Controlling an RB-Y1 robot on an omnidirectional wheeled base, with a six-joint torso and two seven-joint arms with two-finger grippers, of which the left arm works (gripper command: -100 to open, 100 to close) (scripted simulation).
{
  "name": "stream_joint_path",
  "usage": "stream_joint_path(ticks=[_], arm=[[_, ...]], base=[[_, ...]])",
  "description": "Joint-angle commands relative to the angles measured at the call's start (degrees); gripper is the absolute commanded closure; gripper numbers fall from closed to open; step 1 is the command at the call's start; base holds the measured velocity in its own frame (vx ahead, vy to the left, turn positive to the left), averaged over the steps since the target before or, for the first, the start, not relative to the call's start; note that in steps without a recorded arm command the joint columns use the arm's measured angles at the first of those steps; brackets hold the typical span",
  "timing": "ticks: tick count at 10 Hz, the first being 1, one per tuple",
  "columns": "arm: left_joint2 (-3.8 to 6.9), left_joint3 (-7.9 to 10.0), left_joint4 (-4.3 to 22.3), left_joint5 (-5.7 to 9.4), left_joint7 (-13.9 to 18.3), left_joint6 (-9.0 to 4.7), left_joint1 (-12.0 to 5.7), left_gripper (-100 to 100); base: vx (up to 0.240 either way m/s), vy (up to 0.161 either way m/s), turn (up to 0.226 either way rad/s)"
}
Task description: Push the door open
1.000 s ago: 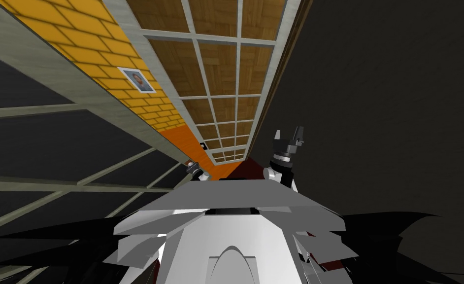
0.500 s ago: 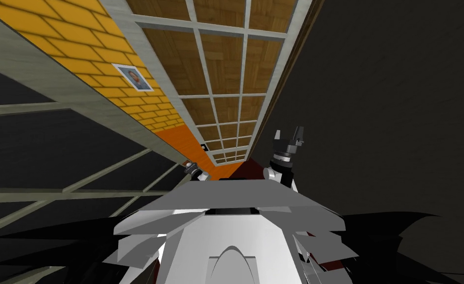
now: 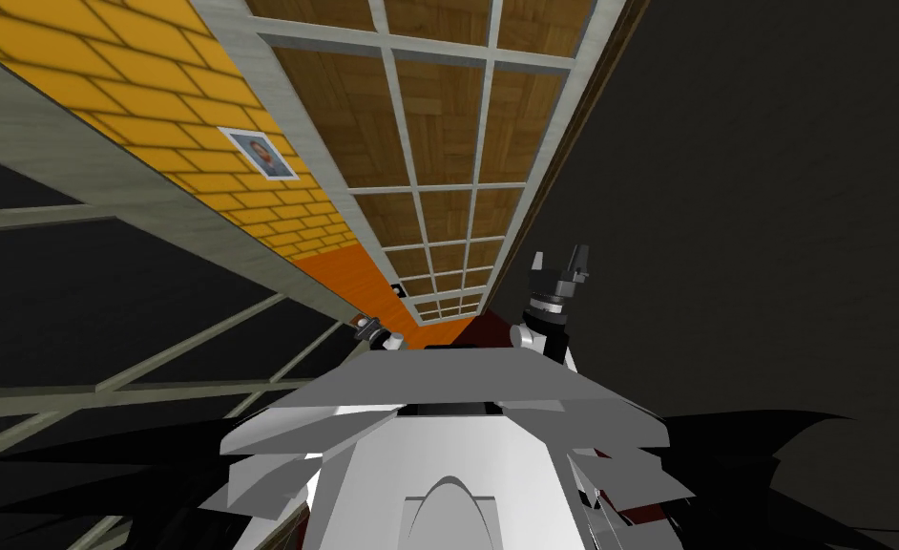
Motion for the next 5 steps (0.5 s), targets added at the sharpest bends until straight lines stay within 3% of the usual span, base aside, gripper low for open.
stream_joint_path(ticks=[1,5], arm=[[0.1,1.88,0.2,0.27,-0.42,-1.51,-0.09,100],[-1.04,4.78,0.7,0.64,-1.22,-2.24,-0.85,100]], base=[[0.11,0.097,-0.007],[0.09,0.073,-0.009]])
